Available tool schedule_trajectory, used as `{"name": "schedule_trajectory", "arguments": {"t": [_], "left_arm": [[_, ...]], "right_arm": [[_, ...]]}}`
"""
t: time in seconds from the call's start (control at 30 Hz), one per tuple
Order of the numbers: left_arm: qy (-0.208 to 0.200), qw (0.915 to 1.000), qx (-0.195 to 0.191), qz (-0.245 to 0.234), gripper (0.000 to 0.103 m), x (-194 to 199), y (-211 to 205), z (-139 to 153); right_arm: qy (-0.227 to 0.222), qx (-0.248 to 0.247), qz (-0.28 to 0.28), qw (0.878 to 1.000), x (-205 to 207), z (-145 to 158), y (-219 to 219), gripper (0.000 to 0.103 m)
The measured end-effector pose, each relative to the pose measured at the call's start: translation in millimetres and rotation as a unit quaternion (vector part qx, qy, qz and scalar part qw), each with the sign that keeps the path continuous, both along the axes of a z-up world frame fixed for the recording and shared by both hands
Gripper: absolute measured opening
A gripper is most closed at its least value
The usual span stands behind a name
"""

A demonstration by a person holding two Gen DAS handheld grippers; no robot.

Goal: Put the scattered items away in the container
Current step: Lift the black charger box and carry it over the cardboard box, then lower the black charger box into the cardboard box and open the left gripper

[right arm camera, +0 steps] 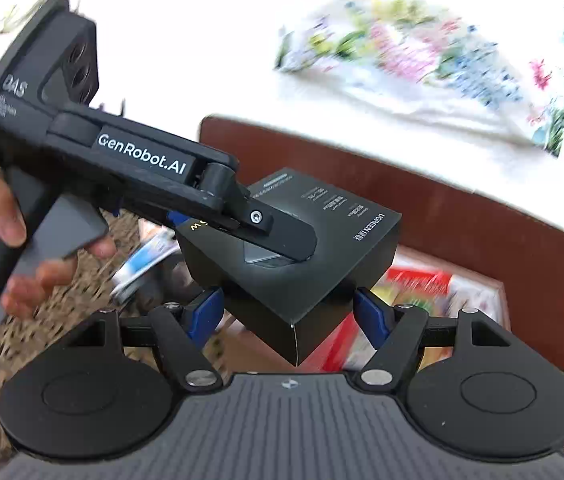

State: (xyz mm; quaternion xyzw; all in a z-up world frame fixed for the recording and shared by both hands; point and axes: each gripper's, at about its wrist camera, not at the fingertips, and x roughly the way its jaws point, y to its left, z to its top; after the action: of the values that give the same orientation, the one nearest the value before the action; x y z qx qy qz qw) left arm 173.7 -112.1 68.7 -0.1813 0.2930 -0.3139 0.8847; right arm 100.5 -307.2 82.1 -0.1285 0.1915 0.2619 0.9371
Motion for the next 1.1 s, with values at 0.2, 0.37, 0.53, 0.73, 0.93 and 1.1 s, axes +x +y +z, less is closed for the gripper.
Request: {"name": "schedule_trajectory", "arguments": {"t": [0.2, 0.37, 0.53, 0.73, 0.93, 1.1], "left_arm": [[-0.006, 0.9994, -0.031, 0.016, 0.088, 65, -15, 6], [0.017, 0.9988, -0.044, 0.013, 0.090, 116, -26, -14], [0.030, 0.9984, -0.046, 0.011, 0.090, 153, -39, -35], [0.059, 0.9980, -0.007, -0.023, 0.095, 178, -60, -62], [0.051, 0.9986, 0.015, 0.002, 0.103, 177, -56, -72], [0.044, 0.9986, 0.029, 0.001, 0.103, 173, -54, -72]], "right_arm": [[-0.011, -0.001, -0.006, 1.000, 68, 15, -14, 0.076], [-0.001, -0.026, -0.007, 1.000, 113, 3, -17, 0.076], [0.014, -0.032, -0.011, 0.999, 152, -13, -26, 0.076], [0.028, -0.045, -0.037, 0.998, 177, -37, -44, 0.085], [0.049, -0.052, -0.056, 0.996, 182, -55, -53, 0.083], [0.062, -0.068, -0.051, 0.994, 186, -65, -48, 0.075]]}}
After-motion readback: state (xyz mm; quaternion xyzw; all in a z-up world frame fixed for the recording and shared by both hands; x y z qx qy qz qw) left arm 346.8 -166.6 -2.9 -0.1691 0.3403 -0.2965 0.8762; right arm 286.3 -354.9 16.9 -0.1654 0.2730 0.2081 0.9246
